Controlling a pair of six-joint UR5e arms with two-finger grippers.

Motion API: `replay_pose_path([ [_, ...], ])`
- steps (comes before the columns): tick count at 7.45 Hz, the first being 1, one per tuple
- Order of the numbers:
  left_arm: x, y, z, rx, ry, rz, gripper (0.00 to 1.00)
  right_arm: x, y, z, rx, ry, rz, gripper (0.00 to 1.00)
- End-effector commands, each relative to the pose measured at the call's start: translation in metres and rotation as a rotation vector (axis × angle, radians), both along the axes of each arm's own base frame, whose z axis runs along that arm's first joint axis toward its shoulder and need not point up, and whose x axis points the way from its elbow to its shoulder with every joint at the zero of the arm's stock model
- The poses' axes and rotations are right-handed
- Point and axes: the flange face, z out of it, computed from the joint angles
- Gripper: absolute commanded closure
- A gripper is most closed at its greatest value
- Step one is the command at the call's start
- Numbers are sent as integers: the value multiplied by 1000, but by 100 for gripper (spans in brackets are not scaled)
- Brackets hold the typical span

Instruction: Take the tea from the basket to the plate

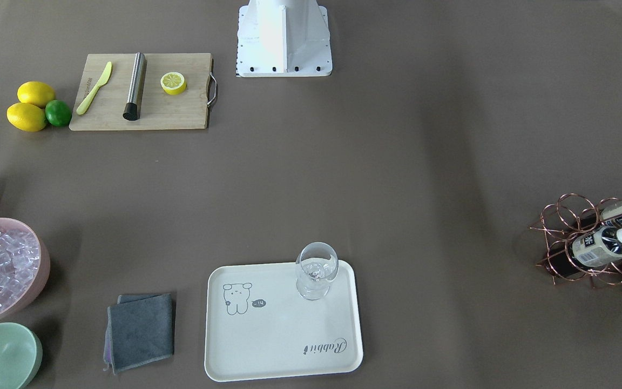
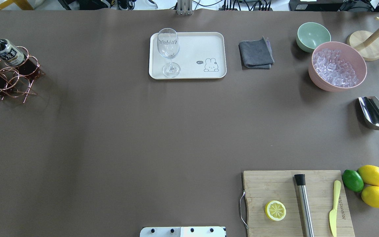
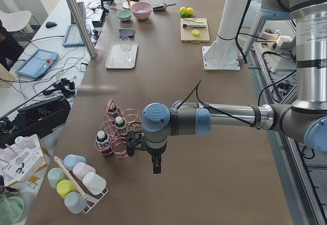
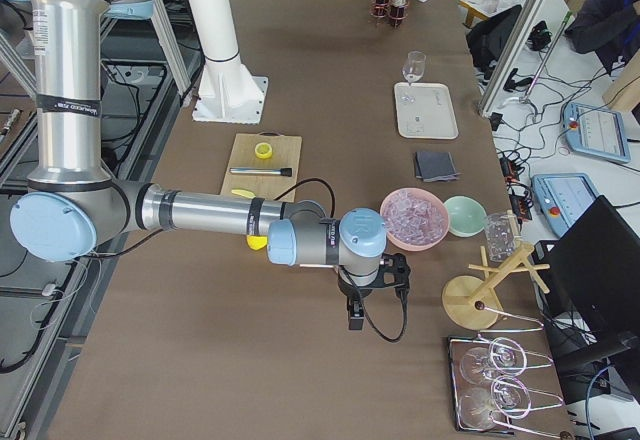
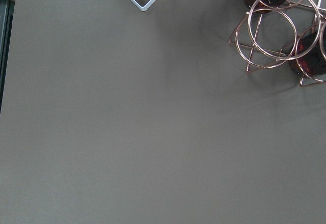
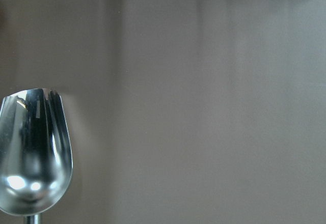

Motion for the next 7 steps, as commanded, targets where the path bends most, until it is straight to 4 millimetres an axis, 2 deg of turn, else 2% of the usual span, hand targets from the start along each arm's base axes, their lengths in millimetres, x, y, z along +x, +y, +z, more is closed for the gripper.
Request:
replay_pose_path([
  [1, 1, 0, 0, 1, 0, 2, 2, -1, 8, 2, -9, -12, -1, 0],
  [5, 1, -1, -1, 2, 0, 3, 2, -1, 14, 8, -6, -12, -11, 0],
  [7, 2, -2, 0, 0, -2, 6, 2, 0, 24, 16, -18, -7, -11, 0],
])
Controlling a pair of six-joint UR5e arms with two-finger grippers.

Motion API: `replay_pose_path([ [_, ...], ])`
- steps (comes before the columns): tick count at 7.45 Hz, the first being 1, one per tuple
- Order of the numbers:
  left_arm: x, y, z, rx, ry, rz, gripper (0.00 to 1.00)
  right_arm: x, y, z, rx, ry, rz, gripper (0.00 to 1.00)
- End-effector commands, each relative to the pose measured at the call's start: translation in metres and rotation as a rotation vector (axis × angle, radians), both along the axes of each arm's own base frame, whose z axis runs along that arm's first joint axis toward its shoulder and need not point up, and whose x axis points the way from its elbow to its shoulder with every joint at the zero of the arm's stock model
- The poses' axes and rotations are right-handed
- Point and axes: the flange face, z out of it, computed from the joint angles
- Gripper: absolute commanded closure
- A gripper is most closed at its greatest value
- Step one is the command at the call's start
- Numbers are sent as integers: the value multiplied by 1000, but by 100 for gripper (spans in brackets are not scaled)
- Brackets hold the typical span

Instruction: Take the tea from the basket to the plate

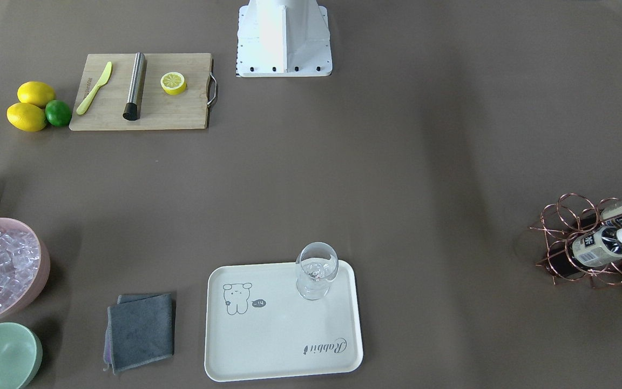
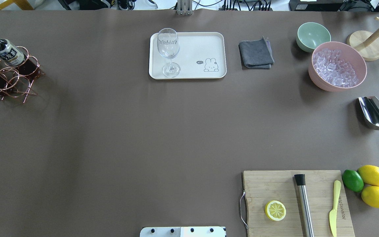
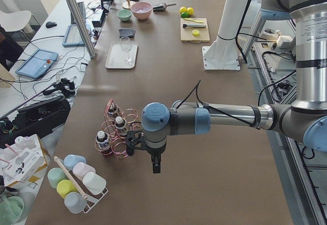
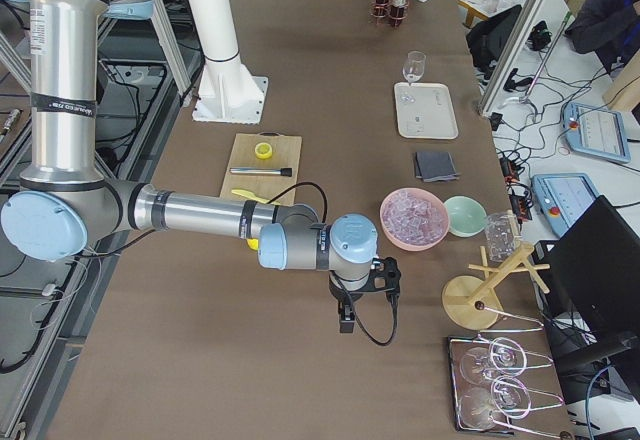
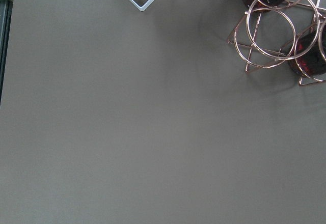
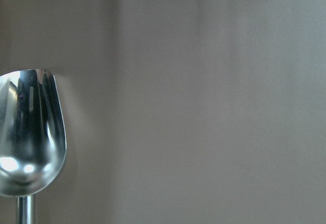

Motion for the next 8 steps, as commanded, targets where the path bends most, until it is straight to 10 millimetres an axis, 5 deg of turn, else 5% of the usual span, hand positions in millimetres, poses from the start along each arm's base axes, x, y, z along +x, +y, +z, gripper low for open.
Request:
replay_pose_path([
  [1, 2, 0, 1, -1, -1, 4, 2, 0, 10, 6, -10, 2, 0, 0],
  [5, 4, -2, -9, 19, 1, 8, 2, 0, 6, -24, 32, -1, 7, 0],
  [8, 0, -54, -60, -87, 40, -47, 2, -1, 4, -33, 30, -1, 8, 0],
])
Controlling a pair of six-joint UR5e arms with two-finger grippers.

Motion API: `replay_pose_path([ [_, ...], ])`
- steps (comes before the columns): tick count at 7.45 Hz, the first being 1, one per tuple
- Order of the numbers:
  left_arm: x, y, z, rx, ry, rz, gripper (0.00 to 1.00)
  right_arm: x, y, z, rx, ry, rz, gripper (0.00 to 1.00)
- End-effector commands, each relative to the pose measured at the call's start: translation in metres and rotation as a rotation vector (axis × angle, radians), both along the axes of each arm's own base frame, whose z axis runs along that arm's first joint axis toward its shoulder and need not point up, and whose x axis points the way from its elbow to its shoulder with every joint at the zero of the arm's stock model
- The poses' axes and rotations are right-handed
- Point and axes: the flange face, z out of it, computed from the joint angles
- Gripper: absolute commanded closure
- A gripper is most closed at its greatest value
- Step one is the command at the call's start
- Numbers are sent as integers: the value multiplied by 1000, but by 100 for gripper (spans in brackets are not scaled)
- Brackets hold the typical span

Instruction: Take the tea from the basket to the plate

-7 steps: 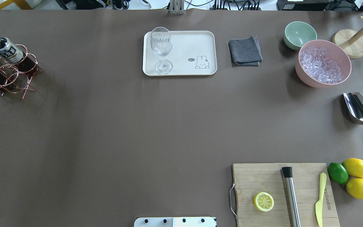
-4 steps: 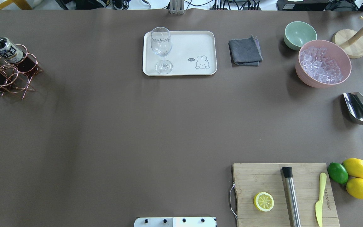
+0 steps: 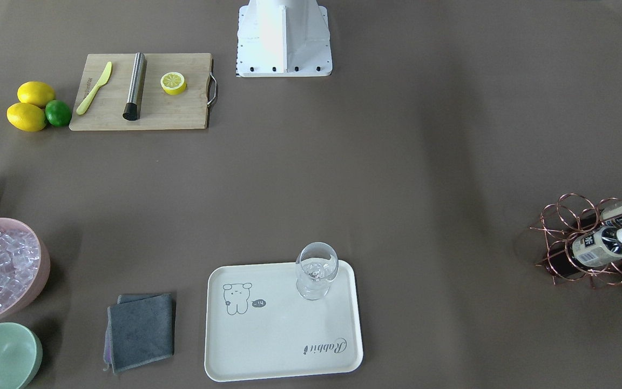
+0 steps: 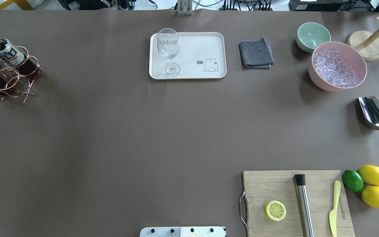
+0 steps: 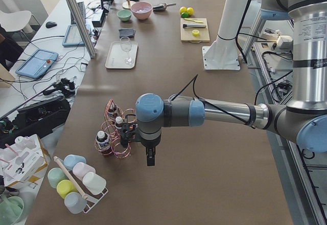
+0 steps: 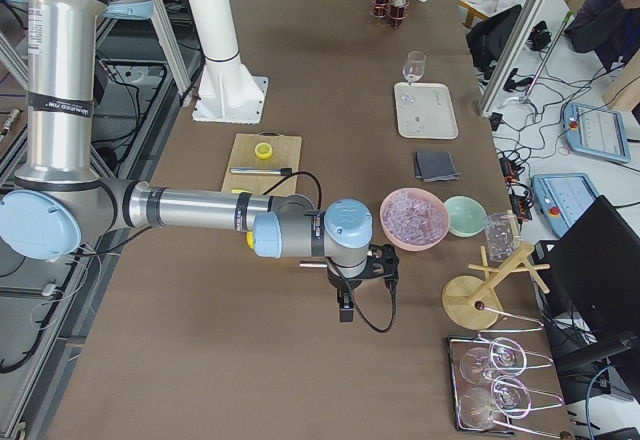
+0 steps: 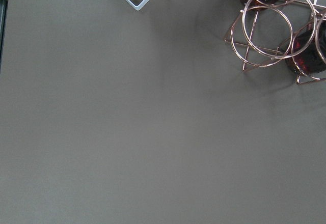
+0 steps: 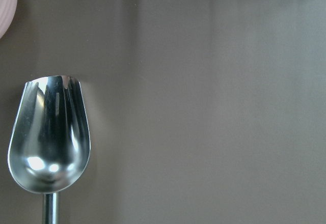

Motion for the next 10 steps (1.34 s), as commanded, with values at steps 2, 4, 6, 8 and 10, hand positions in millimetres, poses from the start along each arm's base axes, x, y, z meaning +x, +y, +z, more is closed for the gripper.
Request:
replay_pose_path([
  [2, -2, -59, -69, -312, 102, -273, 2, -3, -5, -21, -12, 3, -5, 0],
  [4, -1, -80, -87, -438, 122, -421, 2, -5, -7, -35, 12, 1, -9, 0],
  [6, 4, -103, -96, -531, 128, -515, 2, -20, -20, -55, 39, -1, -39, 0],
  [8, 6, -124, -105, -607, 134, -594, 2, -30, -24, -80, 51, -3, -54, 0],
  [10, 6, -138, -109, -744, 157, -759, 2, -39, -32, -124, 83, -5, -72, 0],
])
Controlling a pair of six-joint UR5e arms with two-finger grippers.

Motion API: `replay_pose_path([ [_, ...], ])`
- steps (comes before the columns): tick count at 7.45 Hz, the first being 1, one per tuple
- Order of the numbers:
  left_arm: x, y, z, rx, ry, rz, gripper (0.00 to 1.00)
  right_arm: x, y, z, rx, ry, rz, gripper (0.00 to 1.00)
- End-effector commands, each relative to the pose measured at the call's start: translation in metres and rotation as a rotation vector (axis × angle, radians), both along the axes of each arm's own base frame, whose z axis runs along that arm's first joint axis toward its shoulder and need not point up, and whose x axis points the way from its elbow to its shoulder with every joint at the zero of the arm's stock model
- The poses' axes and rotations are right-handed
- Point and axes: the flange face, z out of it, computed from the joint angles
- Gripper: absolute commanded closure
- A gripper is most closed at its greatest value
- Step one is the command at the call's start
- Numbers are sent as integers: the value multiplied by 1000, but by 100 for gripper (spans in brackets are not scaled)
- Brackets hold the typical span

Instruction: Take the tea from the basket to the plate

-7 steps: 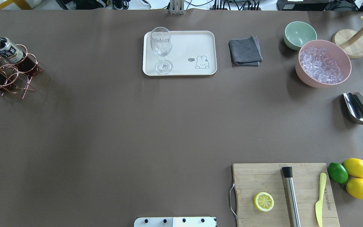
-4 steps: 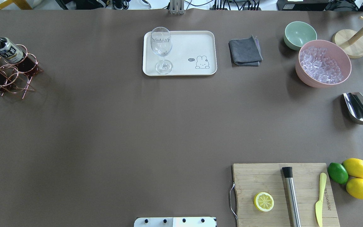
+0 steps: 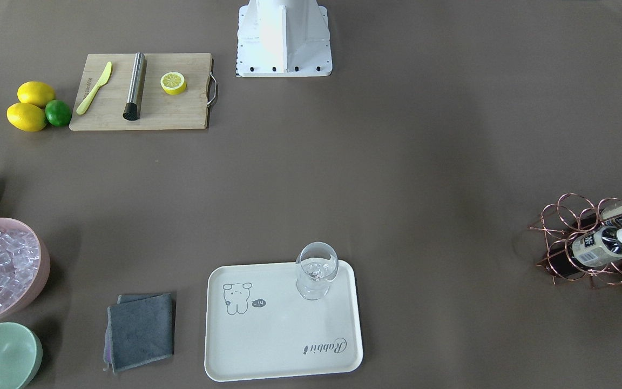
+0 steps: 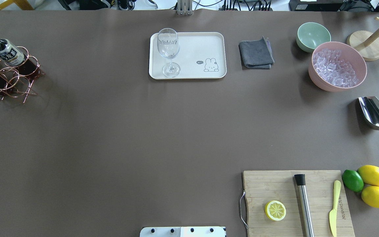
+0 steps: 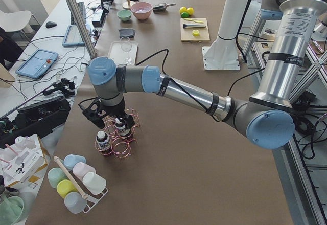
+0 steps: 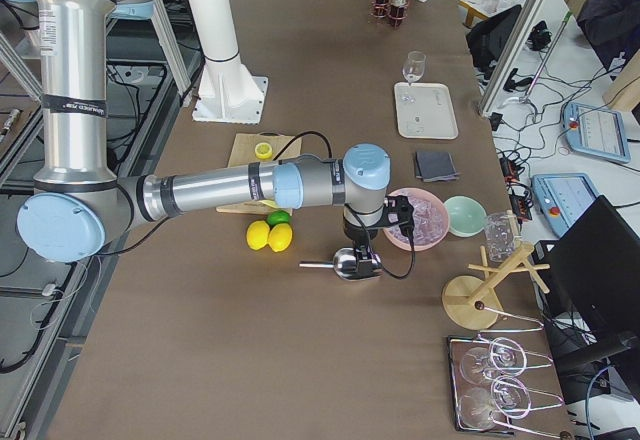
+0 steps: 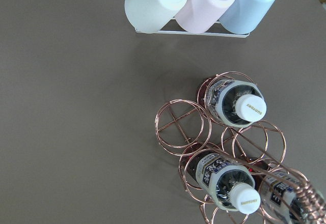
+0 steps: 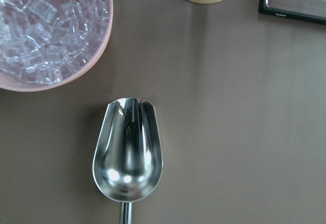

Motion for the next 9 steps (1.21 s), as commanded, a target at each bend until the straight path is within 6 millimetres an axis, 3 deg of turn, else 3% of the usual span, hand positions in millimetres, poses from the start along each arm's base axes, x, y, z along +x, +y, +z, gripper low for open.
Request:
replay_pose_path([
  [1, 5, -16, -13, -218, 31, -267, 2, -24, -12, -50, 61, -5, -46, 0],
  [3, 25, -32, -30, -296, 45, -372, 2, -55, -27, -74, 105, -25, -105, 0],
  [6, 27, -59, -5, -324, 50, -395, 1, -102, -51, -108, 134, 2, -185, 0],
  [8, 28, -88, -13, -370, 54, -430, 1, -119, -48, -136, 163, -27, -218, 0],
  [9, 38, -96, -23, -391, 57, -442, 1, -130, -42, -151, 185, -70, -243, 0],
])
